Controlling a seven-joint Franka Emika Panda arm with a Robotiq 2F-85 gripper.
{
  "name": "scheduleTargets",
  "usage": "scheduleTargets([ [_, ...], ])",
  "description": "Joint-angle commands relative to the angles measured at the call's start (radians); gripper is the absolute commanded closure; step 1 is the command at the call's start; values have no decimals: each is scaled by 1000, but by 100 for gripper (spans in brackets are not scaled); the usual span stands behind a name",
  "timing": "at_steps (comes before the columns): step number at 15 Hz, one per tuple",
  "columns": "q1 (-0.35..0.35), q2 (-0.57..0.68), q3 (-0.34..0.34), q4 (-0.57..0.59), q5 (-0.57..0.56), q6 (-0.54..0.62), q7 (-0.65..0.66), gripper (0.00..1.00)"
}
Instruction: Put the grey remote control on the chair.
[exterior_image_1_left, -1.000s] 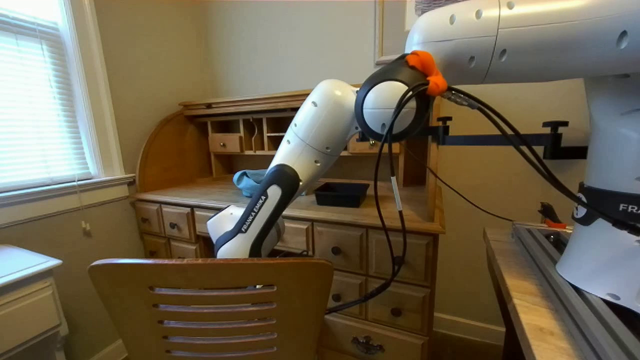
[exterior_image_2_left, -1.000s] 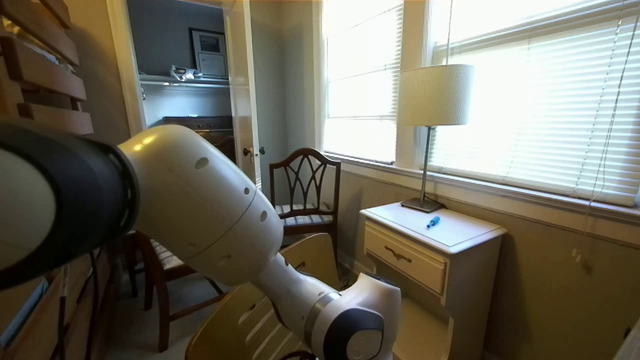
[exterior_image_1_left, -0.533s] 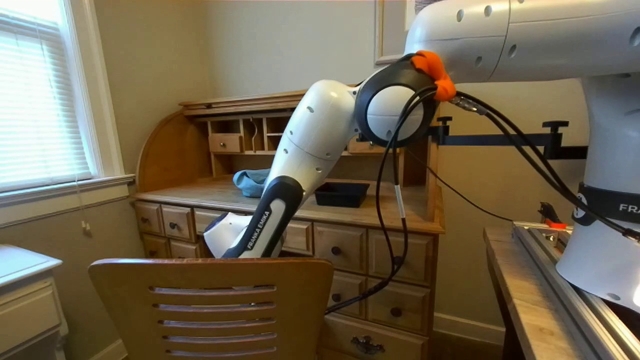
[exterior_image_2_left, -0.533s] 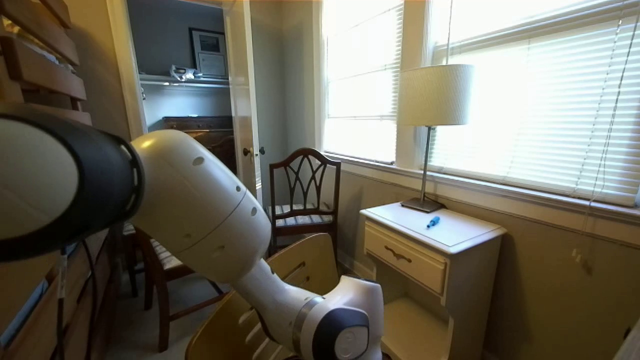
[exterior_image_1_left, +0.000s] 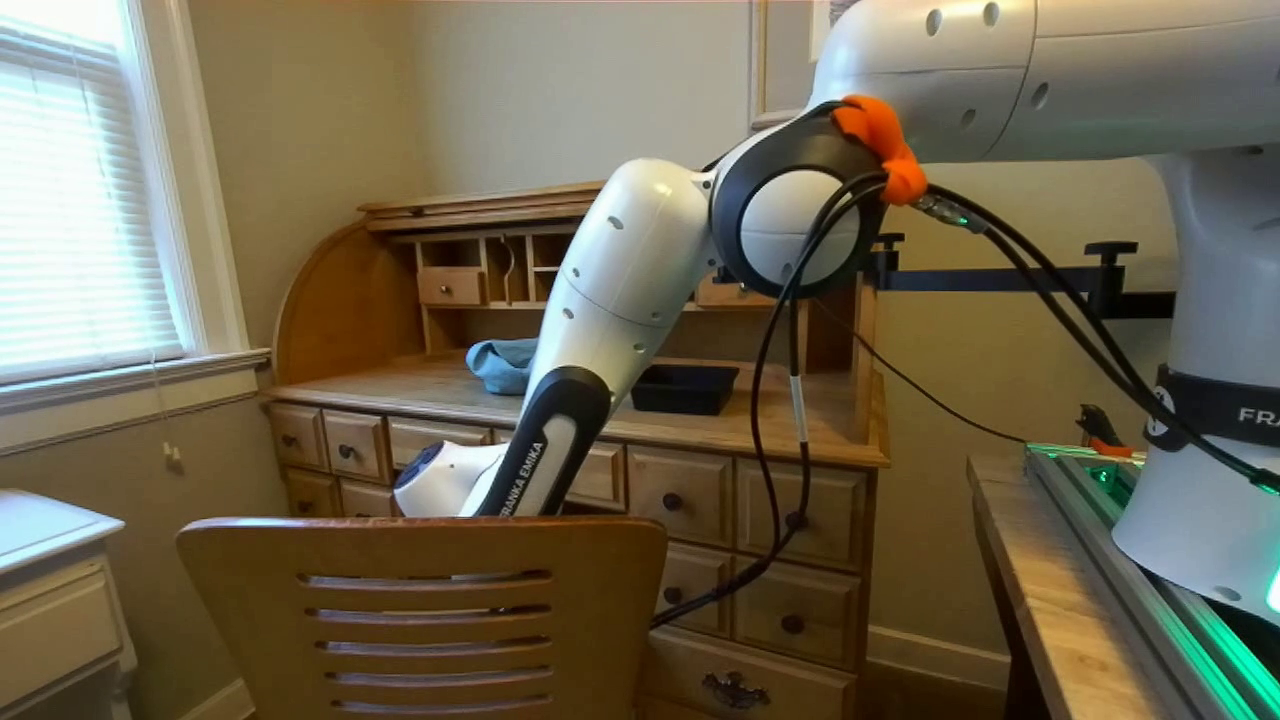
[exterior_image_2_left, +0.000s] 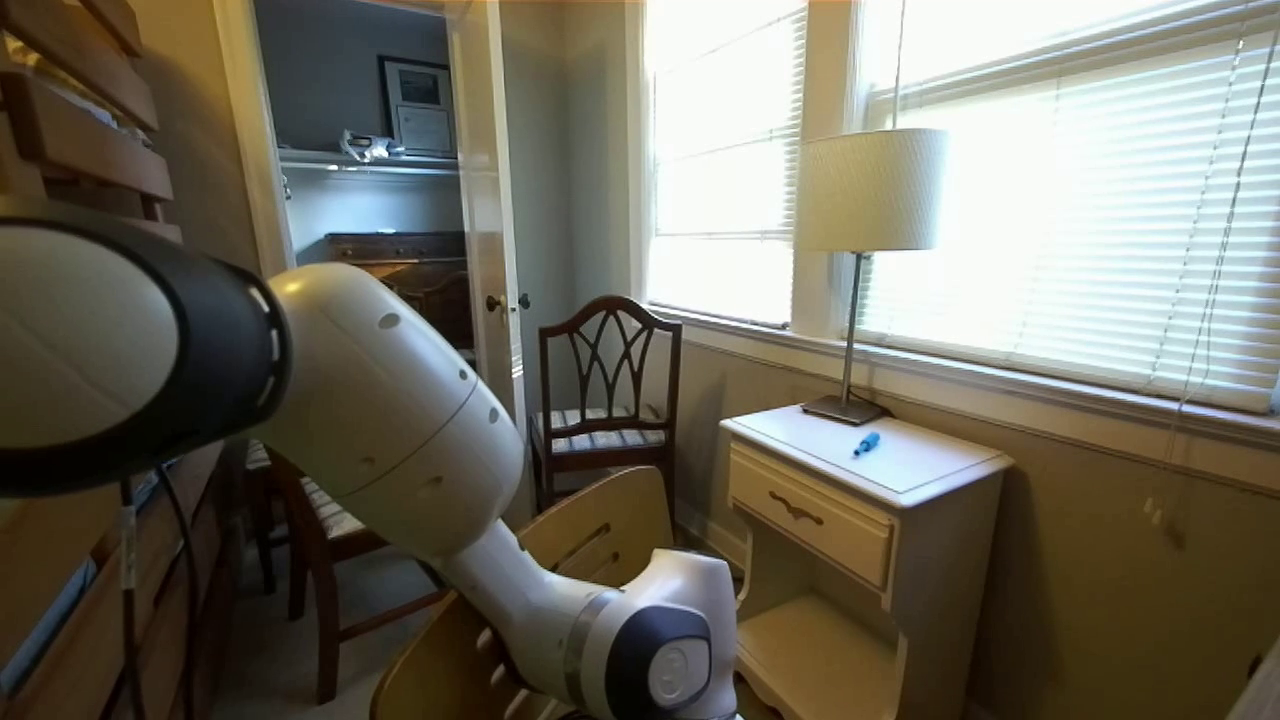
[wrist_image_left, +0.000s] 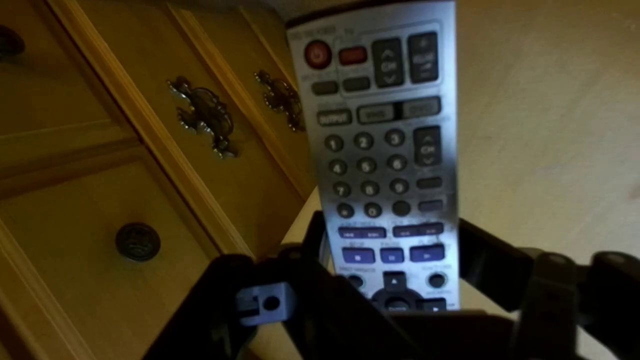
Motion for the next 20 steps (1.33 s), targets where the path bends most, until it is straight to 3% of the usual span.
scheduleTargets([
  [1,-27,0,41,-37,-76,153,-113,64],
  [12,27,-1,-48,-205,-181,577,-447,64],
  [18,3,-1,-42,-236,-420,738,-507,64],
  [20,-50,-1,3,-232,-486,790,-569,64],
])
